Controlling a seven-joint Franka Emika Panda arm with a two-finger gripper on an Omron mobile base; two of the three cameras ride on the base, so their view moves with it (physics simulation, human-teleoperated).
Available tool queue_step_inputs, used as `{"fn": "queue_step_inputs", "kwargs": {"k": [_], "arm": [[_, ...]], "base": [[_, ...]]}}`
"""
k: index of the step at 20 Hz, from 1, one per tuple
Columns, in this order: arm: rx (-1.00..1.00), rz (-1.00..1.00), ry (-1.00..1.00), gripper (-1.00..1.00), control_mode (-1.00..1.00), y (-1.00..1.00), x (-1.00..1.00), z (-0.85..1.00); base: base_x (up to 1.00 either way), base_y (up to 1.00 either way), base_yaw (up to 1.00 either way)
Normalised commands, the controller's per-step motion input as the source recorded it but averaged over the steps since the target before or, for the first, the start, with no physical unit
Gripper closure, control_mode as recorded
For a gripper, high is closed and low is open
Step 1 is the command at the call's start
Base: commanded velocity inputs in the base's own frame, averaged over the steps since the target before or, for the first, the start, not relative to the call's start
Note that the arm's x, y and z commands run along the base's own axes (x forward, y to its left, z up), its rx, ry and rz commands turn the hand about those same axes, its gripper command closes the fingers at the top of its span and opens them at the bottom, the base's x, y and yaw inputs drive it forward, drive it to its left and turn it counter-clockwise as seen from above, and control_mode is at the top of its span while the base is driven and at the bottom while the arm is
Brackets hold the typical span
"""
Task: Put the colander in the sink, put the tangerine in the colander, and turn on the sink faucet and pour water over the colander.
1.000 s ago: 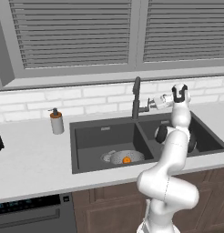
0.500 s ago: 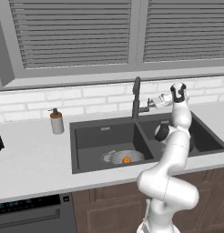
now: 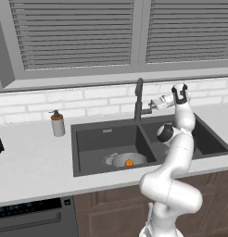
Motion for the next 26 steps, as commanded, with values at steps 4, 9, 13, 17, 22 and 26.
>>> {"fn": "queue_step_inputs", "kwargs": {"k": [4,9,13,17,22,26], "arm": [[-0.07,0.01,0.0,-1.0,-1.0,0.82,0.0,0.0],[-0.02,0.0,-0.01,-1.0,-1.0,0.51,0.01,0.0],[0.0,-0.08,0.0,-1.0,-1.0,0.14,0.21,0.0],[0.0,-0.1,0.0,1.0,-1.0,0.02,0.09,0.0],[0.0,0.0,0.0,1.0,-1.0,0.0,0.0,0.0],[0.0,-0.04,-0.02,1.0,-1.0,0.0,0.0,0.0]], "base": [[0.0,0.0,0.0],[0.0,0.0,0.0],[0.0,0.0,0.0],[0.0,0.0,0.0],[0.0,0.0,0.0],[0.0,0.0,0.0]]}}
